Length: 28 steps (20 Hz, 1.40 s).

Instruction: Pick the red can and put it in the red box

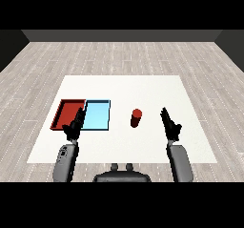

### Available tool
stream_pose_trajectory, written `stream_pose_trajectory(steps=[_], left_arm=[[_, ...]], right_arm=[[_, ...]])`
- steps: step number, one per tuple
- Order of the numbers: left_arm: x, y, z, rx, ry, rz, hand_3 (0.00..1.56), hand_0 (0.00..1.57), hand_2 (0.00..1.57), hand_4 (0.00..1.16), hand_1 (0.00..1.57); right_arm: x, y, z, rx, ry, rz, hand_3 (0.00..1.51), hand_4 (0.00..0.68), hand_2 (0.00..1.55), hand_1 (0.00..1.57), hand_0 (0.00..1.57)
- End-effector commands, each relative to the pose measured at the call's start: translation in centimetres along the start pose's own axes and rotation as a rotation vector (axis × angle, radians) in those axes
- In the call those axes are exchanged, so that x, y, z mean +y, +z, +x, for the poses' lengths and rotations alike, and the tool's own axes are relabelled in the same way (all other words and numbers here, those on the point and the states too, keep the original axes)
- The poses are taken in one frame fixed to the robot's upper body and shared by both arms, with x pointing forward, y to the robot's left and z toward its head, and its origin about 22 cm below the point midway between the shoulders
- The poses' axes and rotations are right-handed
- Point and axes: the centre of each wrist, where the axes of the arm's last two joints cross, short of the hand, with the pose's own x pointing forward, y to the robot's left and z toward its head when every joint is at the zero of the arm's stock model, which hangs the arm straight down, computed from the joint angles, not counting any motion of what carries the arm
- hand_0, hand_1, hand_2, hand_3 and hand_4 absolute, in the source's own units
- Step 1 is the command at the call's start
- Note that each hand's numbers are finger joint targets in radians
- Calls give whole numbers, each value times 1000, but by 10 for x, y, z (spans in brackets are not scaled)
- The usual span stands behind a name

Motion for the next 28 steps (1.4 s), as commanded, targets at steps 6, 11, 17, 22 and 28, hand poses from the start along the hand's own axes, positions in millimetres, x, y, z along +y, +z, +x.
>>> stream_pose_trajectory(steps=[6,11,17,22,28], left_arm=[[-8,15,-3,37,-43,-22,0,0,0,0,0],[-4,0,17,-415,70,-2,0,0,0,0,0],[-6,8,5,-415,46,7,0,0,0,0,0],[-4,-12,5,-444,90,-14,0,0,0,0,0],[19,-5,-8,-441,123,-10,0,0,0,0,0]], right_arm=[[-48,-29,-18,38,-21,-3,0,0,0,0,0],[-42,-15,-12,-317,-96,20,0,0,0,0,0],[-52,-23,-31,-320,-98,26,0,0,0,0,0],[-38,-42,-15,-307,-97,39,0,0,0,0,0],[-47,-23,-32,-284,-128,57,0,0,0,0,0]])
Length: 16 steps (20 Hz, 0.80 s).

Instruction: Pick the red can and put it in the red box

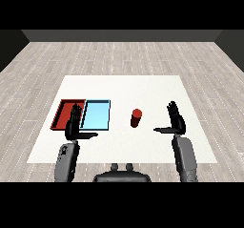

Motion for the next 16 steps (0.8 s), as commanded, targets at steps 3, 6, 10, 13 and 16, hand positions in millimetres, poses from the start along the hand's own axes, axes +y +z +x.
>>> stream_pose_trajectory(steps=[3,6,10,13,16], left_arm=[[14,-2,1,6,19,-16,0,0,0,0,0],[-1,-6,-1,-5,16,13,0,0,0,0,0],[-13,7,14,-23,32,19,0,0,0,0,0],[-3,8,2,-33,23,19,0,0,0,0,0],[4,-7,-2,-26,23,5,0,0,0,0,0]], right_arm=[[1,-26,-8,33,-61,19,0,0,0,0,0],[31,-35,-7,72,-65,21,0,0,0,0,0],[2,-24,-15,85,-105,24,0,0,0,0,0],[36,-37,-25,113,-105,30,0,0,0,0,0],[63,-30,-38,114,-127,43,0,0,0,0,0]])
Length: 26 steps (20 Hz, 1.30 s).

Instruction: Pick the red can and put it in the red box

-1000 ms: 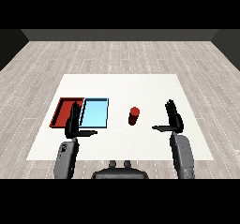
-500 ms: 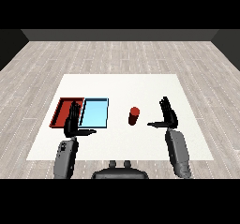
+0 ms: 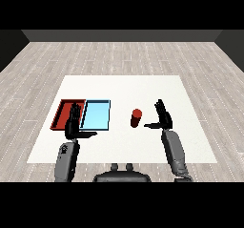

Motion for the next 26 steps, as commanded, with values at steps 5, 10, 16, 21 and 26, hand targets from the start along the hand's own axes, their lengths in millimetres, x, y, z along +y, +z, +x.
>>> stream_pose_trajectory(steps=[5,10,16,21,26], left_arm=[[20,4,-13,1,-1,4,0,0,0,0,0],[-4,-6,-6,-5,15,8,0,0,0,0,0],[9,8,13,4,17,8,0,0,0,0,0],[7,5,20,4,4,20,0,0,0,0,0],[-5,5,-9,4,-11,3,0,0,0,0,0]], right_arm=[[29,-26,-20,17,-50,29,0,0,0,0,0],[37,-7,-40,53,-100,28,0,0,0,0,0],[46,-9,-59,93,-113,43,0,0,0,0,0],[43,5,-52,94,-115,36,0,0,0,0,0],[50,3,-67,90,-142,41,0,0,0,0,0]])
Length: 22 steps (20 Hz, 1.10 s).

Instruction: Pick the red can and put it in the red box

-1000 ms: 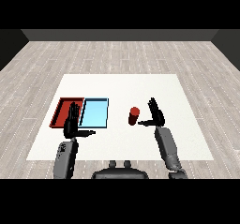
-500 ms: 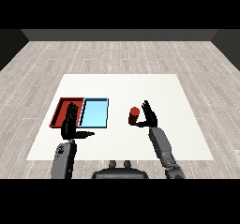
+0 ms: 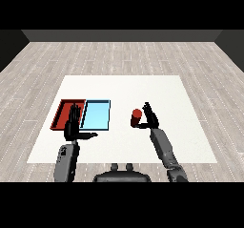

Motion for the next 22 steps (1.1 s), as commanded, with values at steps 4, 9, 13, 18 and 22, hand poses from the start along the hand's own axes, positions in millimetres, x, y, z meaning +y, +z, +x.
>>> stream_pose_trajectory(steps=[4,9,13,18,22], left_arm=[[3,-5,-10,-8,-11,6,0,0,0,0,0],[6,-10,-8,-11,-8,7,0,0,0,0,0],[-1,6,4,-10,-10,0,0,0,0,0,0],[7,-8,-10,-18,10,13,0,0,0,0,0],[2,12,-5,-12,-3,8,0,0,0,0,0]], right_arm=[[17,-11,-7,15,-30,12,0,0,0,0,0],[21,-9,-14,10,-27,27,0,0,0,0,0],[37,-37,-10,26,-29,57,0,0,0,0,0],[29,-25,-17,53,-37,56,0,0,0,0,0],[39,-28,-23,58,-44,35,0,0,0,0,0]])
